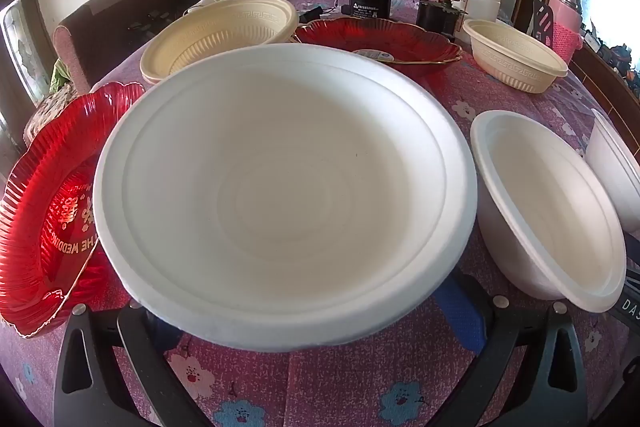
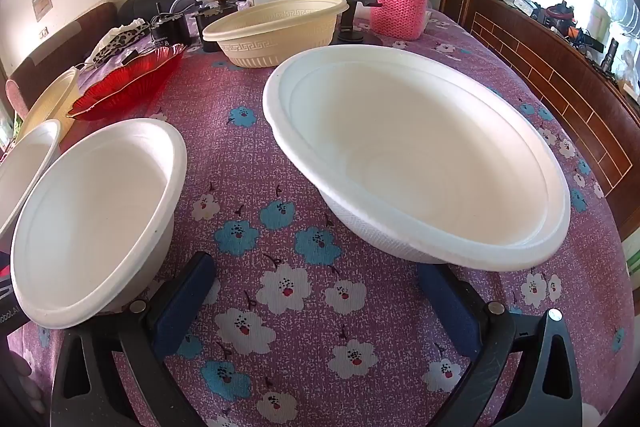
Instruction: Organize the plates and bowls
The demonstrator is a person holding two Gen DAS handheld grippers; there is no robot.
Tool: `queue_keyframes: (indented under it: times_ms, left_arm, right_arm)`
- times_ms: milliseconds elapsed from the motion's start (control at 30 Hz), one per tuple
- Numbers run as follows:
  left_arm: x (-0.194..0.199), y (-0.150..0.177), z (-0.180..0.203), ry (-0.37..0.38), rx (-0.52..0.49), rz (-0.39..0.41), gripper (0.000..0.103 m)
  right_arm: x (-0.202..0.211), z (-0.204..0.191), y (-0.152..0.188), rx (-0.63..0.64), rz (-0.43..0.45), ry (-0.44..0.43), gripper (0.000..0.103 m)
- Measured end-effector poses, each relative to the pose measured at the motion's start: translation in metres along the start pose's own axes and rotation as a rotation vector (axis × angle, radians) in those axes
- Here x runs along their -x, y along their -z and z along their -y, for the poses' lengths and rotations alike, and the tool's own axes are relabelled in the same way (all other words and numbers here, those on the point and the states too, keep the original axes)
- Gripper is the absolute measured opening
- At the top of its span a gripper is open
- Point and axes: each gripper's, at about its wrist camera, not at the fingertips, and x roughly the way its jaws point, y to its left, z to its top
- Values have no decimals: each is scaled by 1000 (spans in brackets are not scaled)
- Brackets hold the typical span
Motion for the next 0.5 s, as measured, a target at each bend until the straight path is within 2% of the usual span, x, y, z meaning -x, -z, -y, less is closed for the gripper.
queue_keyframes:
  times_ms: [500]
  left_arm:
    - [0,0,0,1,2,0,103]
  right_arm:
    - [0,0,0,0,0,0,102]
